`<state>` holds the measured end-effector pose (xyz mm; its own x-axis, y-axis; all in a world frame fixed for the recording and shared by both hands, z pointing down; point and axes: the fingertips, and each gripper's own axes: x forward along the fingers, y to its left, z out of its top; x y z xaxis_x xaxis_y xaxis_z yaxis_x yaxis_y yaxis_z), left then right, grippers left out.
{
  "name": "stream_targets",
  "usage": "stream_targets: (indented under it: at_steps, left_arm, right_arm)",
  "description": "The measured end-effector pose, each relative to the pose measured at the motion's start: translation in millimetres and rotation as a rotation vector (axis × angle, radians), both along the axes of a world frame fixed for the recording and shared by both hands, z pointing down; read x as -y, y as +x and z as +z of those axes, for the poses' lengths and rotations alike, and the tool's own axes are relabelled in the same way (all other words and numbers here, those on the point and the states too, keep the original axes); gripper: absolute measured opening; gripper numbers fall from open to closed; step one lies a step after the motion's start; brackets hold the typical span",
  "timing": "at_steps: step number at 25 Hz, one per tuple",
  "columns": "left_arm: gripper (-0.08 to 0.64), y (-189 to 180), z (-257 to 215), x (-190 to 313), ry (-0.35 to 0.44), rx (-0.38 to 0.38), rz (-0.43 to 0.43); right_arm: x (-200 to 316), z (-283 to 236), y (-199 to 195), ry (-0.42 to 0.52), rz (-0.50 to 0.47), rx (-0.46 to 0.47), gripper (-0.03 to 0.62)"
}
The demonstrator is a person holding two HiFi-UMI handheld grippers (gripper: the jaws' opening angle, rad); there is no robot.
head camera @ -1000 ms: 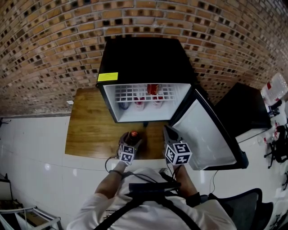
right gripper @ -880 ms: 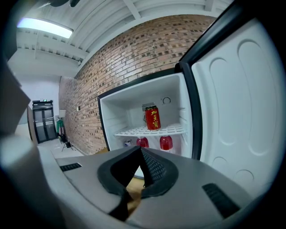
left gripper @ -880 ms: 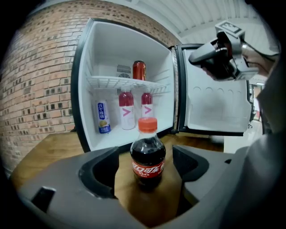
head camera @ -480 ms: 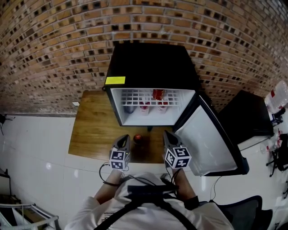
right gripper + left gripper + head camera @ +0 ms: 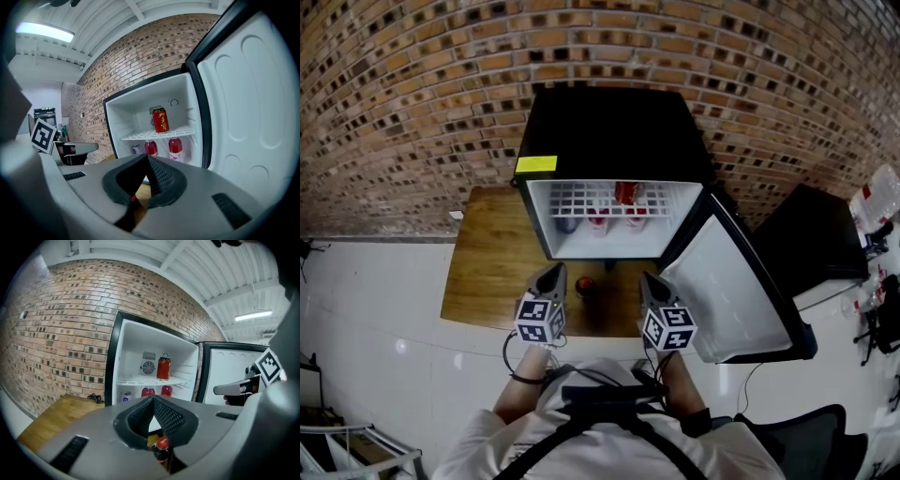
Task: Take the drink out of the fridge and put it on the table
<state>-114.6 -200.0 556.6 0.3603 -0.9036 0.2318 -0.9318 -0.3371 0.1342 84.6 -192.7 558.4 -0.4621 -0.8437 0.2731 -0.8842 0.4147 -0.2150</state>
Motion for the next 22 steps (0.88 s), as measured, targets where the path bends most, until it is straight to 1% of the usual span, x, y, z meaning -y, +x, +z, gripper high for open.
stream_targets:
  at_steps: [8, 16, 22]
  left_arm:
    - [0.008, 3.9, -5.9, -0.7, 0.006, -0.011, 0.007]
    - [0.008, 0.1, -3.7, 1.3, -0.003, 0.011, -0.003]
    - [0.008, 0.1, -0.7, 3.3, -0.017, -0.007, -0.005]
  right_arm:
    - [-1.4, -0.6, 0.4, 0.001, -0.001, 0.002, 0.012]
    - [1.5, -3.5, -2.1, 0.009, -0.005, -0.001, 0.012]
    - [2.2, -3.7, -0.2, 0.007, -0.003, -0.003, 0.013]
